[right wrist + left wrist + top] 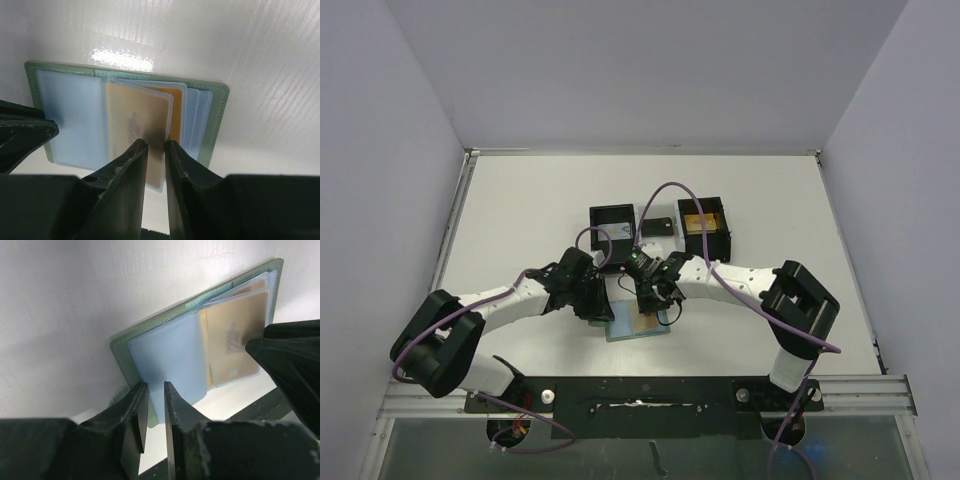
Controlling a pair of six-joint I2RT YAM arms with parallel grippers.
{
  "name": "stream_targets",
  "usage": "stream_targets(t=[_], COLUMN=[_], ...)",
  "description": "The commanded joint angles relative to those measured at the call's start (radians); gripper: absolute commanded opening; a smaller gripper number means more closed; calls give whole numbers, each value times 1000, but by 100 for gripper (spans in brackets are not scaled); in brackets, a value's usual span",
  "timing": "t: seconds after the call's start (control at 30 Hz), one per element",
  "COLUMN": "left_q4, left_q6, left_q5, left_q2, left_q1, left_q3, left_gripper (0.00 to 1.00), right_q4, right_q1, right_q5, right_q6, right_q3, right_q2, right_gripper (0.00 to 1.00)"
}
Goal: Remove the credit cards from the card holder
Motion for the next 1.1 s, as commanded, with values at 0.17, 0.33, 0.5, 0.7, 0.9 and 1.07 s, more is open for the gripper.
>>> stream_targets(t=[0.17, 0.33, 0.5, 0.7, 0.9, 1.07], left_q4=[42, 40, 39, 32, -22, -70], left_q6=[9, 8, 7, -3, -44, -114], left_q5=[22, 19, 15, -6, -94, -192], left_q2=[8, 4, -1, -25, -107, -225], left_q1=[-6, -7, -7, -7, -6, 3], left_q3=[27, 30, 31, 26, -9, -47], left_gripper=[17, 17, 17, 17, 19, 25], right_q4=[9, 86, 184, 295, 322, 323], right_q1=[37, 33, 10, -24, -27, -32], right_q5=[18, -49, -147, -313, -368, -301], right_q6=[3, -1, -4, -29, -56, -48], right_q3=[66, 39, -14, -39, -3, -27], right_q2=[-52, -89, -131, -89, -39, -93], right_gripper=[19, 22, 25, 29, 34, 38])
